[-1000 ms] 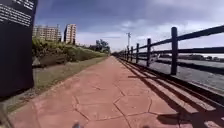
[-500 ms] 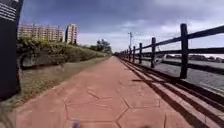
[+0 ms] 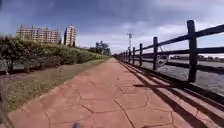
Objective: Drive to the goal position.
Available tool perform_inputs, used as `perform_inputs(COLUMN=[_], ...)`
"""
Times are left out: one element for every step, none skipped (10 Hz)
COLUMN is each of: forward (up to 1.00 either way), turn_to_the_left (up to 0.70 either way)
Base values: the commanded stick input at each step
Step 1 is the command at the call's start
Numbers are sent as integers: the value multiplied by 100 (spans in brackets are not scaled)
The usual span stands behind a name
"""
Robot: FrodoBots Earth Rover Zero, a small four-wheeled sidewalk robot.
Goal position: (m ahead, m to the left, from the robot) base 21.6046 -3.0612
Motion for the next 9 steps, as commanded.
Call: perform_inputs(forward=[70, 70, 70, 70, 70, 70, 70, 70, 70], turn_to_the_left=[35, 35, 35, 9, 0, 0, 0, 0, 0])
